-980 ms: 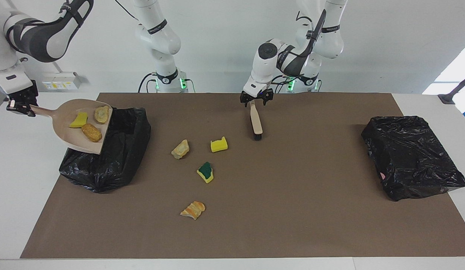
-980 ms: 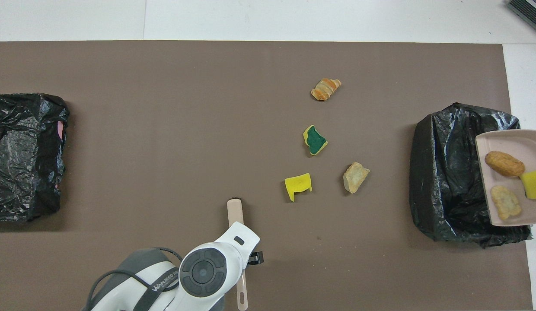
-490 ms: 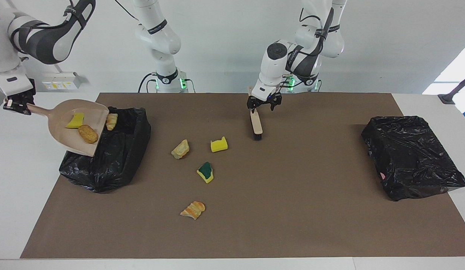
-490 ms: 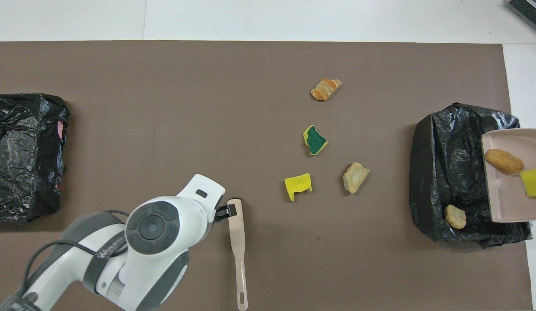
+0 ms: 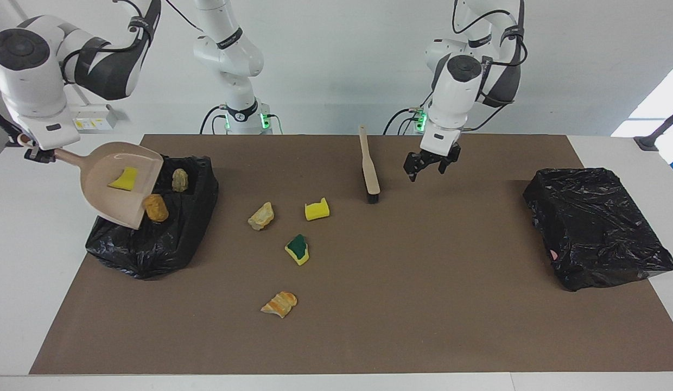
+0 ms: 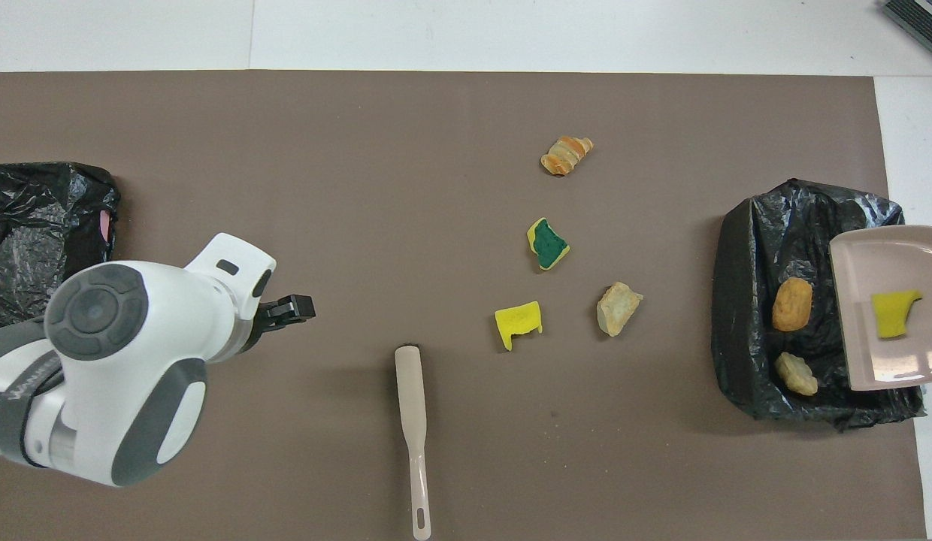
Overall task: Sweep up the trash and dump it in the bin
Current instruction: 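Tilt the dustpan into the bag with the right gripper while the left gripper withdraws, then shake the tilted dustpan over the bag with the right gripper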
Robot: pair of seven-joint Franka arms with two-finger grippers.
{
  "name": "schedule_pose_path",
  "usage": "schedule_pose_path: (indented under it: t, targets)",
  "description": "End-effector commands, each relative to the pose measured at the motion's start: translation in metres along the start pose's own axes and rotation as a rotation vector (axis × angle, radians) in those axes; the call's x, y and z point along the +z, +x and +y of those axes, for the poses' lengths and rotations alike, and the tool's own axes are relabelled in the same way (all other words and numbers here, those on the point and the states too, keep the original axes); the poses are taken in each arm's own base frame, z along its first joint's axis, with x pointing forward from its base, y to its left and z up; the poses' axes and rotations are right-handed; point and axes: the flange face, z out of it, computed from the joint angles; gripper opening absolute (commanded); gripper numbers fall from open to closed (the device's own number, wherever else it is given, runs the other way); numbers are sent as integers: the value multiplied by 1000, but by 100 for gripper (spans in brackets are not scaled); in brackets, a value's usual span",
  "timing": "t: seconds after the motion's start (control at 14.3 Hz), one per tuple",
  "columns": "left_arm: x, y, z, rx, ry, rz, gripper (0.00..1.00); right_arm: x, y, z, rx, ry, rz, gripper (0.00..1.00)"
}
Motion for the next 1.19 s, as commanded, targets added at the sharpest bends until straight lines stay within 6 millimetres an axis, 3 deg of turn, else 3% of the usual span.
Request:
schedule_pose_path:
  t: [0.0,0.07,0.21,0.42,0.56,0.77,0.98,1.12]
  targets:
    - [-5,20,-38,43,18,0,100,-8,-1,-9,5,9,-56,0]
    - [-5,27,-53,64,17,1,100,-10,0,-8,-3,5,-80,0]
    - [-8,40,-80,104,17,6,100,-34,21,0,-43,-31,-168,0]
    - [-40,58,-104,139,16,18,100,-56,34,-1,-29,-44,-251,0]
    - [-61,67,-118,155,16,11,100,-64,32,-8,-18,-57,-278,0]
    - [-93,74,-122,177,14,1,100,-78,47,-12,4,-83,-339,0]
    - [-139,74,-122,177,12,-5,100,-70,56,-36,77,-95,-376,0]
    - [-167,72,-121,195,14,-5,100,-77,70,-45,101,-136,-410,0]
